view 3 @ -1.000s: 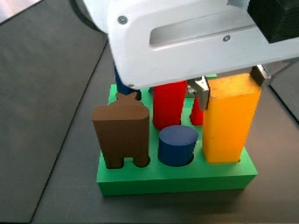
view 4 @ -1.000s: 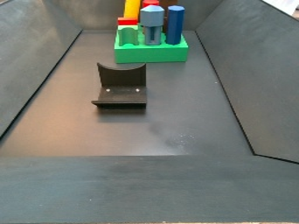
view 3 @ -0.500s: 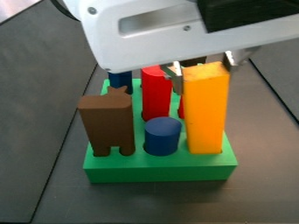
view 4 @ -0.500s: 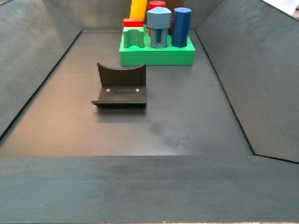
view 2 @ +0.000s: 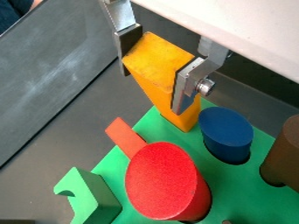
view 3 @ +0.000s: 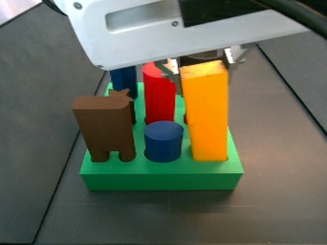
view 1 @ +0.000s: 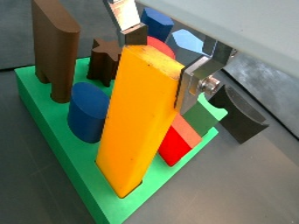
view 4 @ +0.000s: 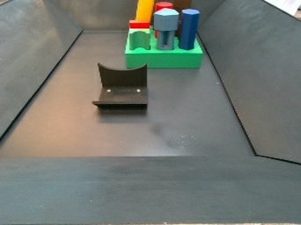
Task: Pick up the rectangle object. Move up. Move to above the board. Insert the rectangle object.
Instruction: Insert the rectangle object.
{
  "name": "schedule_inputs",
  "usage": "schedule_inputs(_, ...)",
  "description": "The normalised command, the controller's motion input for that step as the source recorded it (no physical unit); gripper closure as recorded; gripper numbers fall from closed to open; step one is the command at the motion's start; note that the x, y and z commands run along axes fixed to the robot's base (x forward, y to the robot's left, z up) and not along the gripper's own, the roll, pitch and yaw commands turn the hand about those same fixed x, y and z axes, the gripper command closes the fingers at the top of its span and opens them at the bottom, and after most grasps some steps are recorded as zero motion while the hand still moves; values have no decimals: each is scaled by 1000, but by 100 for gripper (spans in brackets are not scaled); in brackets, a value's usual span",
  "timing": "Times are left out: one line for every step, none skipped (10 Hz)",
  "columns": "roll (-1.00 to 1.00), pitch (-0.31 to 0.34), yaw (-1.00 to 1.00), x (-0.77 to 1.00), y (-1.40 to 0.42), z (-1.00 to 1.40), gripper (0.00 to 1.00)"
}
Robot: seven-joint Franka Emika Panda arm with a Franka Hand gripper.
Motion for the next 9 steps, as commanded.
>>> schedule_inputs(61,0,-91,-934,623,-911,100)
schedule_inputs(43,0,-91,-943,640,-940,100)
schedule_inputs(27,0,-97,-954,654,-969,100)
schedule_inputs(26,0,-97,-949,657,-974,100)
schedule_inputs(30,0,-103,-943,657,-971,100)
schedule_inputs(73,0,-109,-923,614,-900,100)
schedule_inputs(144,163,-91,-191,106,-454,100)
schedule_inputs(0,47,-34,714,-340,-346,100)
schedule_inputs(-30,0,0,1000,-466,-223,100)
